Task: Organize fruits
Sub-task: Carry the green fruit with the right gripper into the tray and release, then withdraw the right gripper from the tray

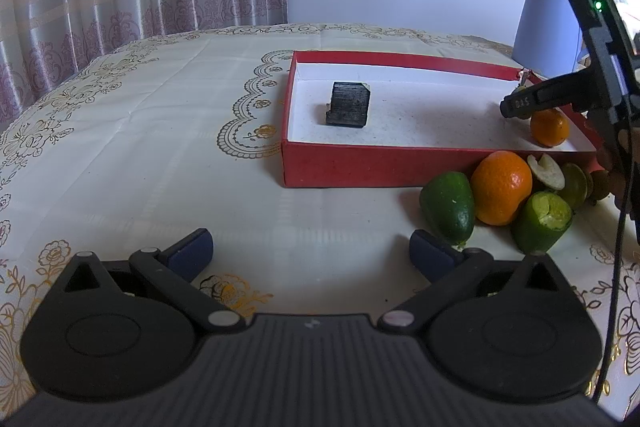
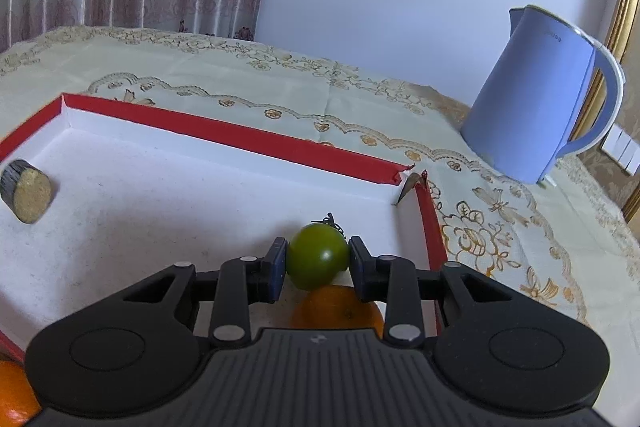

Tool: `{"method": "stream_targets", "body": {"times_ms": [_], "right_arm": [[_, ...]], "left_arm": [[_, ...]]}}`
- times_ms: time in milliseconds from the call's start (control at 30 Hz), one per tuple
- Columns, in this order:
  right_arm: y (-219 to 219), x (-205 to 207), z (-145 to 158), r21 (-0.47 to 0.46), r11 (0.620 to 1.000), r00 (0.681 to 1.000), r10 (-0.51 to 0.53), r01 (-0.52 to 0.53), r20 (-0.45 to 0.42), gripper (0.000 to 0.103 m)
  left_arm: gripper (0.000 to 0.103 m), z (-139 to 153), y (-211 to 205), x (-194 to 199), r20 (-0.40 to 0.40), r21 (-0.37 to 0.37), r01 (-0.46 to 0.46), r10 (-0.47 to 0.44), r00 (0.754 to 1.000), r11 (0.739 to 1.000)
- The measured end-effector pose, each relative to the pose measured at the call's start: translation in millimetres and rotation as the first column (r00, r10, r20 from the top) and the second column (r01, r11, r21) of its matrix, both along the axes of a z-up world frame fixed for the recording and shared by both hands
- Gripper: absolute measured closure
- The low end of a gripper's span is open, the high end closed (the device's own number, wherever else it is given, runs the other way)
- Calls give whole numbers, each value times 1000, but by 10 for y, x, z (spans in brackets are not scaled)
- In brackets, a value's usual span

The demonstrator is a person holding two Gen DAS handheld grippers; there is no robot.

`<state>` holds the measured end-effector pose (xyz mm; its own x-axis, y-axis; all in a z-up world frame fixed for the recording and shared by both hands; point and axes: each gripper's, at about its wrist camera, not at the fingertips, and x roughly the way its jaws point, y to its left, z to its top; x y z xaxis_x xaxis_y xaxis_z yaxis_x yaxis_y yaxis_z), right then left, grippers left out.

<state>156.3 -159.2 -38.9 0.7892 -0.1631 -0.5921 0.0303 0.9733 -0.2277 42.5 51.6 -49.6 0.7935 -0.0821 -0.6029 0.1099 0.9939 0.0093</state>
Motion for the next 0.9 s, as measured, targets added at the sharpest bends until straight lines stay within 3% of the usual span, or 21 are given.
{"method": "stream_targets", "body": {"times_ms": [167, 300, 400, 467, 533, 733, 900], "right_arm": [[-60, -39, 45, 37, 999, 1000, 6, -7, 20, 68], [-131, -190, 156, 72, 997, 997, -5, 0, 75, 40], [-210, -428, 249, 103, 995, 992, -15, 3, 122, 39], [-275, -626, 271, 121, 993, 990, -28, 12, 136, 33], [-368, -851, 263, 135, 990, 988, -54, 34, 142, 20], [-693, -1413, 154, 181, 977, 979, -144, 117, 146, 17], [-865, -1515, -50, 190, 967, 979, -188, 171, 75, 16]], "left_arm": [[0, 0, 1, 0, 0, 0, 0, 0, 1000, 1000], [0, 0, 1, 1, 0, 0, 0, 0, 1000, 1000], [0, 0, 0, 0, 0, 0, 0, 0, 1000, 1000], [0, 0, 2, 0, 0, 0, 0, 0, 1000, 1000], [0, 0, 1, 0, 0, 0, 0, 0, 1000, 1000], [0, 1, 1, 0, 0, 0, 0, 0, 1000, 1000], [0, 1, 1, 0, 0, 0, 0, 0, 1000, 1000]]}}
